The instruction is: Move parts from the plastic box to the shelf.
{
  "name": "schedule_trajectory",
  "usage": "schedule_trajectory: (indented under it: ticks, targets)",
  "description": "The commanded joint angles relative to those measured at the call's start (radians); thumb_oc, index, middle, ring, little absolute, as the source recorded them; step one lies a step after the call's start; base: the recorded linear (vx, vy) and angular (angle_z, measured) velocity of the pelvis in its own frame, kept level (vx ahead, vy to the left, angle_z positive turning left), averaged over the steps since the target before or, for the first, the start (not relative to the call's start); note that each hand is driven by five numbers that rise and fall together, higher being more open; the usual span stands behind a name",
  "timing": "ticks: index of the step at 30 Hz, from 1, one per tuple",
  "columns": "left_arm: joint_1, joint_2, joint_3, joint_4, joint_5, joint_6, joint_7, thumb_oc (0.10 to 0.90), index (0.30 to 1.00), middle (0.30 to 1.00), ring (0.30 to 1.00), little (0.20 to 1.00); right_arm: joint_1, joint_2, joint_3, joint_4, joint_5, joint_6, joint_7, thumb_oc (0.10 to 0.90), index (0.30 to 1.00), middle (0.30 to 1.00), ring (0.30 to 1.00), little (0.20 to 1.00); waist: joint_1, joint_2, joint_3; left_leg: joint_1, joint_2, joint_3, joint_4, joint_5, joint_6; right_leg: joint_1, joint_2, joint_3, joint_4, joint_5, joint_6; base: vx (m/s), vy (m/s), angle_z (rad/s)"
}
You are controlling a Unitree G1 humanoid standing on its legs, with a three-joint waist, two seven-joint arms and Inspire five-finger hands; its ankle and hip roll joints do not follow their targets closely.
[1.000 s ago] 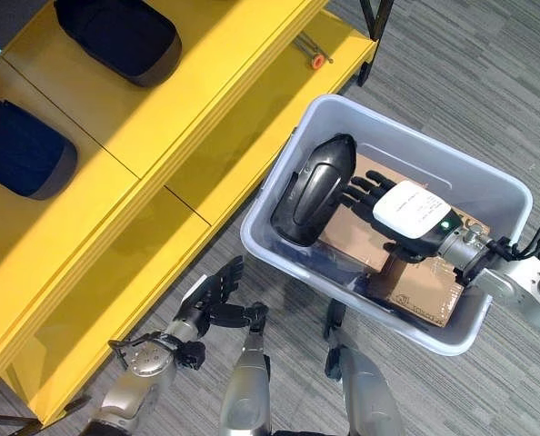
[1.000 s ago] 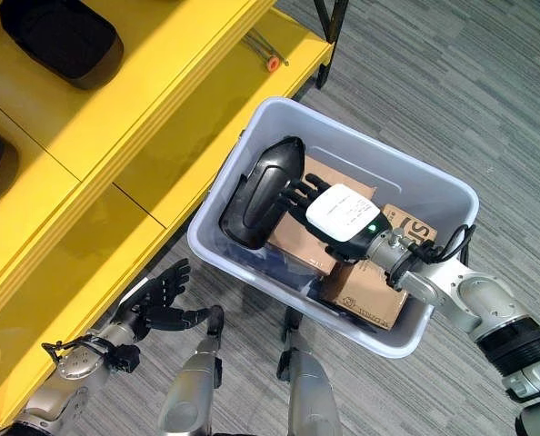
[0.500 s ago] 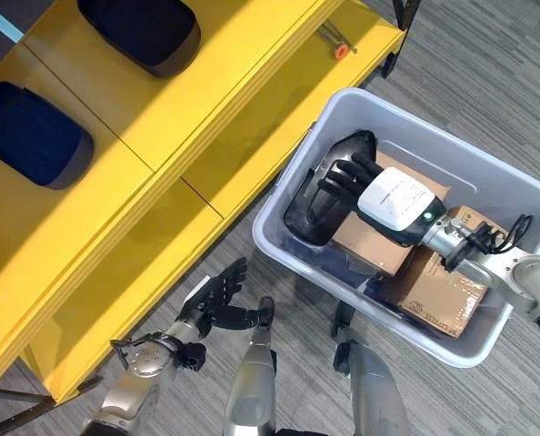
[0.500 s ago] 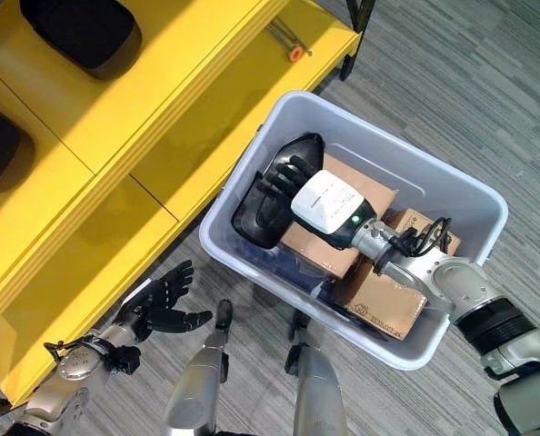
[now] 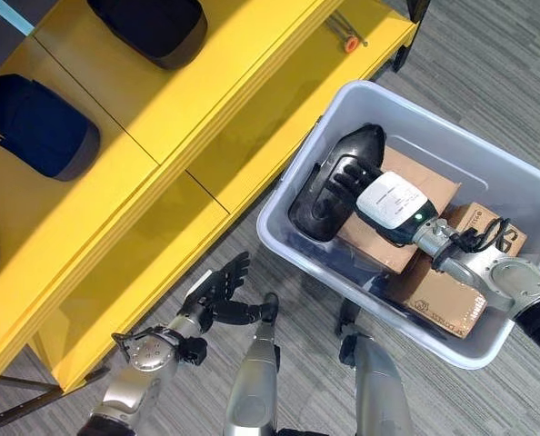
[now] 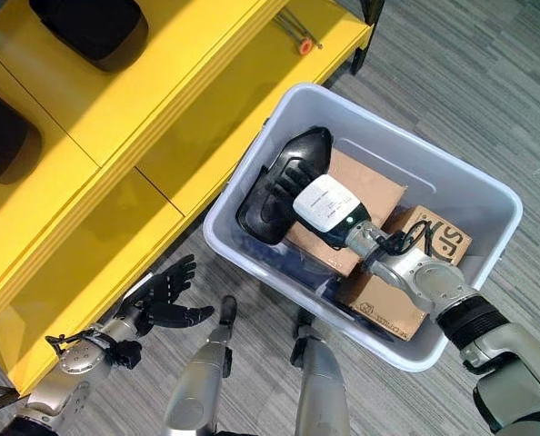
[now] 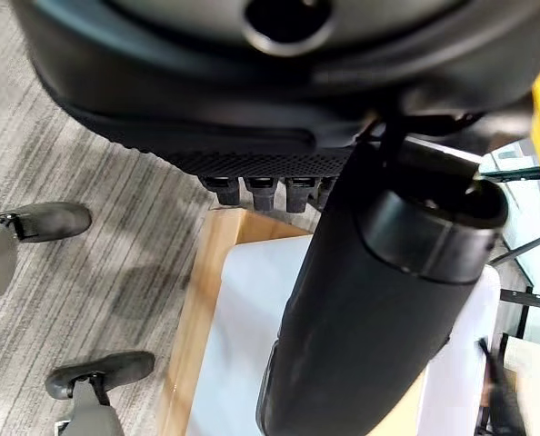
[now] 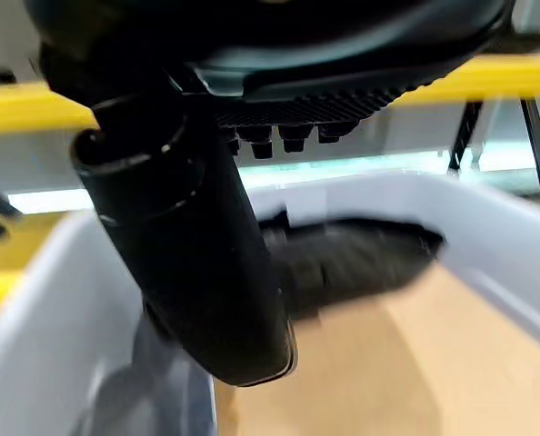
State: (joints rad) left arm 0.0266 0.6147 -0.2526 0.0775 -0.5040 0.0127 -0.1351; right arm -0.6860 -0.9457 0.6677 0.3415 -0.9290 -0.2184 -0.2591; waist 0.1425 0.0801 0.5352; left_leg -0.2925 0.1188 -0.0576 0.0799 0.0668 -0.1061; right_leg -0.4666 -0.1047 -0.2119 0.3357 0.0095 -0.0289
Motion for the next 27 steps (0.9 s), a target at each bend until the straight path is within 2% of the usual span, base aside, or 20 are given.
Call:
schedule_trajectory:
  ticks: [1, 3, 8, 12, 13, 17, 21, 24, 25, 27]
  targets:
    - [0.038, 0.039, -0.001, -0.103, 0.000, -0.041, -0.007, 0.900, 1.000, 1.000, 1.000, 1.000, -0.085, -0.044, -0.020, -0.088, 0.092, 0.033, -0.070, 0.900, 1.000, 1.000, 1.000, 1.000, -0.013, 0.045, -0.015, -0.055, 0.010, 0.016, -0.040, 0.096, 0.041, 0.085, -0.013, 0.018, 0.187, -0.221, 0.030, 0.00, 0.000, 0.00]
    - [0.042, 0.039, -0.003, -0.107, -0.004, -0.041, -0.012, 0.900, 1.000, 1.000, 1.000, 1.000, -0.066, -0.033, -0.039, -0.083, 0.124, 0.035, -0.106, 0.900, 1.000, 1.000, 1.000, 1.000, -0.016, 0.046, -0.015, -0.061, 0.010, 0.016, -0.039, 0.095, 0.040, 0.075, -0.013, 0.021, 0.197, -0.226, 0.029, 0.00, 0.000, 0.00]
    - [0.038, 0.033, -0.010, -0.110, -0.009, -0.034, -0.010, 0.900, 1.000, 1.000, 1.000, 1.000, -0.047, -0.014, -0.058, -0.086, 0.101, 0.021, -0.080, 0.900, 1.000, 1.000, 1.000, 1.000, -0.022, 0.052, -0.015, -0.069, 0.011, 0.021, -0.037, 0.095, 0.040, 0.054, -0.015, 0.026, 0.221, -0.238, 0.027, 0.00, 0.001, -0.01]
    - [0.029, 0.037, -0.014, -0.105, -0.008, -0.037, -0.031, 0.900, 1.000, 1.000, 1.000, 1.000, -0.087, 0.000, 0.002, -0.041, 0.151, -0.067, 0.086, 0.900, 1.000, 1.000, 1.000, 1.000, -0.013, 0.054, -0.015, -0.074, 0.012, 0.021, -0.037, 0.096, 0.039, 0.048, -0.017, 0.025, 0.226, -0.242, 0.025, 0.00, 0.000, 0.00]
    - [0.028, 0.039, -0.014, -0.104, -0.005, -0.037, -0.037, 0.900, 1.000, 1.000, 1.000, 1.000, -0.093, 0.000, 0.015, -0.037, 0.150, -0.079, 0.097, 0.900, 1.000, 1.000, 1.000, 1.000, -0.011, 0.053, -0.015, -0.076, 0.013, 0.020, -0.037, 0.097, 0.039, 0.047, -0.017, 0.023, 0.227, -0.243, 0.024, 0.01, -0.058, 0.01]
    - [0.023, 0.055, -0.022, -0.104, 0.001, -0.038, -0.041, 0.900, 1.000, 1.000, 1.000, 1.000, -0.150, 0.006, 0.086, 0.012, 0.144, -0.059, 0.045, 0.900, 1.000, 1.000, 1.000, 1.000, 0.009, 0.048, -0.015, -0.094, 0.014, 0.012, -0.021, 0.097, 0.042, 0.034, -0.019, 0.015, 0.254, -0.249, 0.021, 0.02, -0.072, 0.05]
    - [0.022, 0.061, -0.024, -0.105, 0.009, -0.034, -0.040, 0.900, 1.000, 1.000, 1.000, 1.000, -0.191, 0.022, 0.129, 0.055, 0.060, -0.060, 0.019, 0.900, 1.000, 1.000, 1.000, 1.000, 0.028, 0.051, -0.015, -0.119, 0.011, 0.000, -0.013, 0.103, 0.044, 0.016, -0.017, 0.005, 0.284, -0.261, 0.017, 0.02, -0.073, 0.12]
    - [0.020, 0.067, -0.025, -0.108, 0.013, -0.033, -0.041, 0.900, 1.000, 1.000, 1.000, 1.000, -0.215, 0.034, 0.143, 0.075, 0.013, -0.033, 0.004, 0.900, 1.000, 1.000, 1.000, 1.000, 0.040, 0.052, -0.015, -0.132, 0.007, -0.010, -0.009, 0.102, 0.047, 0.004, -0.016, 0.002, 0.304, -0.270, 0.016, 0.01, -0.072, 0.09]
    - [0.019, 0.067, -0.023, -0.108, 0.012, -0.033, -0.036, 0.900, 1.000, 1.000, 1.000, 1.000, -0.224, 0.041, 0.152, 0.089, 0.002, 0.002, 0.023, 0.900, 1.000, 1.000, 1.000, 1.000, 0.049, 0.052, -0.015, -0.150, 0.004, -0.016, -0.001, 0.102, 0.050, -0.010, -0.017, 0.000, 0.325, -0.278, 0.014, 0.01, -0.076, 0.10]
    - [0.020, 0.068, -0.022, -0.109, 0.009, -0.031, -0.034, 0.900, 1.000, 1.000, 1.000, 1.000, -0.226, 0.044, 0.156, 0.096, 0.015, 0.013, 0.035, 0.900, 1.000, 1.000, 1.000, 1.000, 0.052, 0.052, -0.015, -0.154, 0.003, -0.018, 0.002, 0.103, 0.051, -0.014, -0.017, -0.001, 0.330, -0.281, 0.013, 0.01, -0.051, 0.12]
